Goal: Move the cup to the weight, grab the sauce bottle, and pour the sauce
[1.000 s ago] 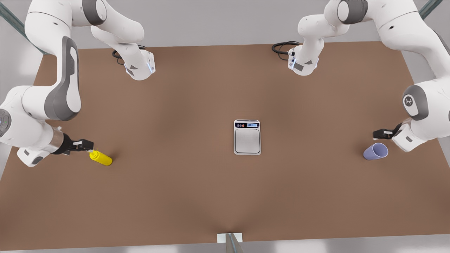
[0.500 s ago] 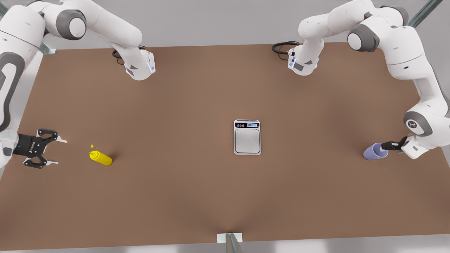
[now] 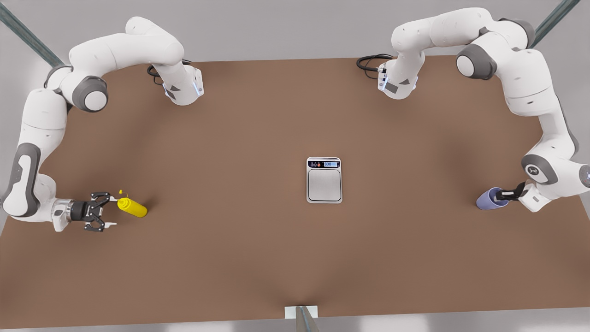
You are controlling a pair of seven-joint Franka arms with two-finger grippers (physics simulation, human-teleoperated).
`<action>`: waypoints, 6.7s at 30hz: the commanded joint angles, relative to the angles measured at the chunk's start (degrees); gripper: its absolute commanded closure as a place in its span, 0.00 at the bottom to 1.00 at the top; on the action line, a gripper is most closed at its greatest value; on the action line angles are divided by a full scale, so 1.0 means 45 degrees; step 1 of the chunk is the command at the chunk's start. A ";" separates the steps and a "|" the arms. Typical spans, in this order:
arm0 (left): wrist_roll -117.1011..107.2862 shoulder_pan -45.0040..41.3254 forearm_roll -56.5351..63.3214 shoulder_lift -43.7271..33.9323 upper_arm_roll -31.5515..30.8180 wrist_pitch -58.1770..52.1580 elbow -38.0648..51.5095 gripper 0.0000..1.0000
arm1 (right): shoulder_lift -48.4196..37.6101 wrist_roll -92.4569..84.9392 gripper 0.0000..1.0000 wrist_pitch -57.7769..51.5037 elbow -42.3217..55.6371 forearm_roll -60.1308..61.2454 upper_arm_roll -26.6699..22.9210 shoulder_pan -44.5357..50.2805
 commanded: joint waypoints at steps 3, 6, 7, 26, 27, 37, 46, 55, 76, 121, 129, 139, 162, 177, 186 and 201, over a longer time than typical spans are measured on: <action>0.0011 -0.0019 -0.0233 0.0097 -0.0019 -0.0020 0.0000 0.79 | -0.0001 -0.0021 0.00 -0.0262 -0.0039 0.0450 0.0029 -0.0062; -0.0047 -0.0137 -0.0233 0.0039 -0.0019 -0.0098 0.0000 0.79 | 0.0213 -0.0666 0.00 -0.0203 -0.0254 0.0549 0.0009 -0.0003; -0.0144 -0.0195 -0.0233 -0.0039 -0.0039 -0.0137 0.0000 0.79 | 0.0389 -0.0802 0.00 -0.0203 -0.0332 0.0549 0.0009 -0.0003; -1.2390 -1.0898 -0.0233 -0.2168 -0.0137 -0.3535 0.0860 0.79 | 0.0487 -0.1838 0.00 -0.0809 -0.0996 0.1115 0.0380 0.0407; -1.2801 -1.1327 -0.0233 -0.2129 -0.0137 -0.3574 0.0860 0.79 | 0.0468 -0.1857 0.00 -0.0730 -0.1074 0.1134 0.0380 0.0407; -1.3876 -1.3008 -0.0682 -0.0977 -0.0215 -0.2461 0.0801 0.79 | 0.0409 -0.1701 0.25 -0.0730 -0.1016 0.1115 0.0380 0.0446; -1.3798 -1.3008 -0.0585 -0.0626 -0.0195 -0.2403 0.0801 0.00 | 0.0331 -0.1642 0.41 -0.0730 -0.1016 0.1174 0.0380 0.0485; -1.3641 -1.2988 -0.0487 -0.1465 0.0430 -0.4004 0.0977 0.00 | 0.0312 -0.1448 0.46 -0.0867 -0.1074 0.1310 0.0380 0.0485; -0.8425 -0.3984 0.5177 -0.5684 -0.4492 -0.8946 0.4043 0.00 | -0.4766 0.3631 0.49 0.4151 -0.1074 -0.1676 0.0790 0.6891; -0.8719 -0.3848 0.4298 -0.5352 -0.4101 -0.9004 0.3965 0.00 | -0.4942 2.4041 0.49 0.5988 -0.0938 -1.5369 0.0732 1.8259; -0.8719 -0.3848 0.4279 -0.5196 -0.3984 -0.8985 0.3965 0.00 | -0.4102 2.4041 0.49 0.5910 0.0176 -1.5369 0.0713 1.8513; -0.8700 -0.3848 0.4103 -0.5176 -0.3887 -0.8985 0.3965 0.00 | -0.4551 2.3963 0.49 0.5734 0.0117 -1.5390 0.0693 1.8240; -0.8817 -0.3867 0.4162 -0.4981 -0.3750 -0.8985 0.3907 0.00 | -0.2951 0.0527 0.49 0.1945 -0.3789 0.1583 0.0830 0.4763; -0.8836 -0.3867 0.4181 -0.4961 -0.3750 -0.9004 0.3906 0.00 | -0.1388 -0.0822 0.21 0.1379 -0.3711 0.3029 0.0830 0.4704; -0.8836 -0.3886 0.4181 -0.4962 -0.3750 -0.9024 0.3906 0.00 | -0.1427 -0.0822 0.00 0.1360 -0.3672 0.3205 0.0830 0.4684; -0.8836 -0.3867 0.4181 -0.4942 -0.3750 -0.9024 0.3906 0.00 | -0.1446 -0.0744 0.00 0.0774 -0.3477 0.2170 0.0556 0.3532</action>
